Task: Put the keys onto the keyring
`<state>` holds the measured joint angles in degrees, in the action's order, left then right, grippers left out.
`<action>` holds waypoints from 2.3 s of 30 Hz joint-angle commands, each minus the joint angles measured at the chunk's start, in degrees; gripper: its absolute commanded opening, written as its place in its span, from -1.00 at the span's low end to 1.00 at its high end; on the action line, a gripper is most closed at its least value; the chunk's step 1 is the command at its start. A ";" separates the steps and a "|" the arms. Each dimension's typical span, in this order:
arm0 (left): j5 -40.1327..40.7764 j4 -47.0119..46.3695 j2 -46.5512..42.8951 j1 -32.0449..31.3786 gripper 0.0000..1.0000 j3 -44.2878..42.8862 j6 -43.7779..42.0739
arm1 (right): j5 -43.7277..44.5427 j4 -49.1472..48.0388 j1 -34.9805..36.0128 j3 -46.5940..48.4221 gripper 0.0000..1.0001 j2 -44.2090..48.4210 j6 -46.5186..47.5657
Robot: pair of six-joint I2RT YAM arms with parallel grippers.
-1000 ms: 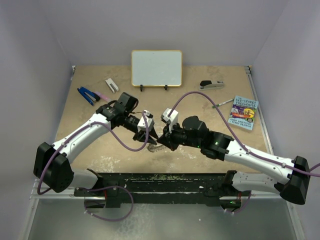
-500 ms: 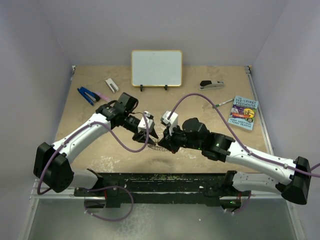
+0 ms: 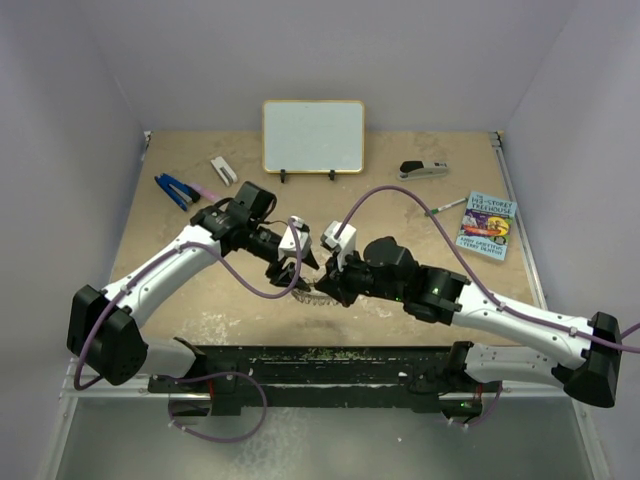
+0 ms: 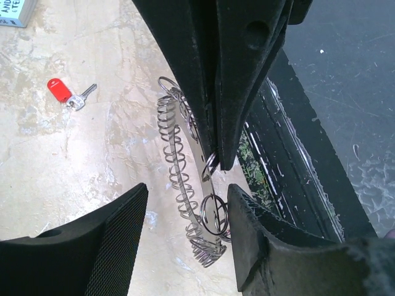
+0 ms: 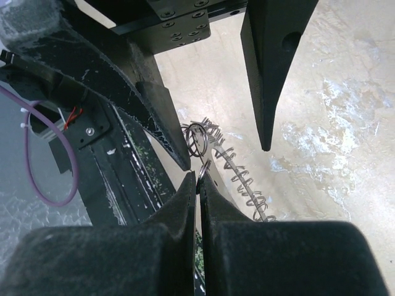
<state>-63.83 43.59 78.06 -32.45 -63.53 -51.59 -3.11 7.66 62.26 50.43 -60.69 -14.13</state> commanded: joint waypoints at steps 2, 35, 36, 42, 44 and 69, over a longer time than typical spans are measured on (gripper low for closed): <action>-0.98 0.04 -1.48 -0.70 0.18 -3.62 1.31 | 2.17 -3.19 0.84 4.65 -1.00 0.28 -1.47; -1.95 1.01 -1.35 -2.27 -0.35 -3.45 -0.05 | 3.27 -3.35 1.79 3.66 -1.00 1.77 -1.09; -2.19 1.58 -1.34 -2.34 -0.40 -3.38 -0.98 | 3.29 -3.31 1.81 3.62 -1.00 1.85 -1.21; -3.48 7.88 -1.51 -2.36 -0.49 -3.60 -9.88 | 2.84 -3.76 1.88 2.86 -1.00 2.84 -1.27; -3.37 8.73 -1.57 -2.33 -0.45 -3.54 -11.40 | 2.17 -4.01 1.82 2.62 -1.00 3.27 -1.25; -5.12 7.75 -1.61 -2.36 -0.94 -5.12 -8.80 | 1.41 -4.51 3.30 2.23 -1.00 2.41 -1.42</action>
<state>-66.19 52.10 77.65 -34.63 -66.54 -60.40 -1.43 7.88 65.04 51.99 -59.55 -14.87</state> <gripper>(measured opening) 0.056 0.004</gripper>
